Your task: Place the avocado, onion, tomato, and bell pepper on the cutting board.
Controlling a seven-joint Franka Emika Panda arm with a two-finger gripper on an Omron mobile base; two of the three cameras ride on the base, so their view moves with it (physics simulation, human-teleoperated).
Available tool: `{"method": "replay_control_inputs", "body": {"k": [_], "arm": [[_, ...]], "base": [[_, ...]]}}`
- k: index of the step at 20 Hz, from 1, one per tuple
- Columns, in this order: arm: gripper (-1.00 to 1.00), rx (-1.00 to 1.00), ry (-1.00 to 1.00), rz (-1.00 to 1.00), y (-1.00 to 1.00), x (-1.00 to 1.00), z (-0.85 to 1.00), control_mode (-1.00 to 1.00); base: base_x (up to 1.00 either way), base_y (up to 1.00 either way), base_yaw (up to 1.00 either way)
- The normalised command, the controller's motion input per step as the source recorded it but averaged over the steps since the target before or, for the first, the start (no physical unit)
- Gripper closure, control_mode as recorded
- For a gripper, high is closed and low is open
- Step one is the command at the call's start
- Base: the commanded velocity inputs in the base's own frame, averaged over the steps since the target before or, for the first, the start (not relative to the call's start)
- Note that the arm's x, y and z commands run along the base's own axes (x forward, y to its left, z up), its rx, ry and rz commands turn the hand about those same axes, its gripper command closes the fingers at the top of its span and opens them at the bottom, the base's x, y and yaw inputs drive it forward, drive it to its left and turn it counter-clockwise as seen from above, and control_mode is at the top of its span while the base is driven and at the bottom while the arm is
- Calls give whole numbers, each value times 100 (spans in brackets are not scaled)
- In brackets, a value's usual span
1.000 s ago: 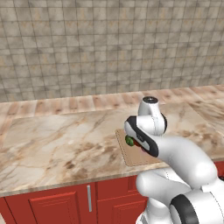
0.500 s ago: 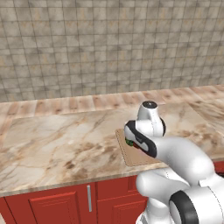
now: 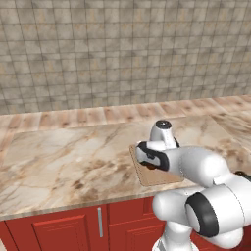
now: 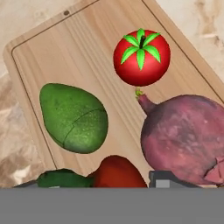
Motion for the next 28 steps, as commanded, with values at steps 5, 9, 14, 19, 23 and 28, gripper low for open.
{"method": "replay_control_inputs", "body": {"k": [5, 9, 14, 19, 23, 28], "arm": [[100, 0, 0, -1, 0, 28, -21, -100], [-100, 0, 0, -2, 0, 24, -34, -100], [-100, 0, -6, -1, -7, 3, -38, -100], [-100, 3, -4, 0, -26, -44, -7, -100], [-100, 11, -16, 0, -10, -53, 28, -100], [-100, 14, -10, -3, -1, -7, 76, -100]], "base": [[0, 0, 0], [0, 0, 0], [0, 0, 0], [0, 0, 0], [0, 0, 0], [0, 0, 0]]}}
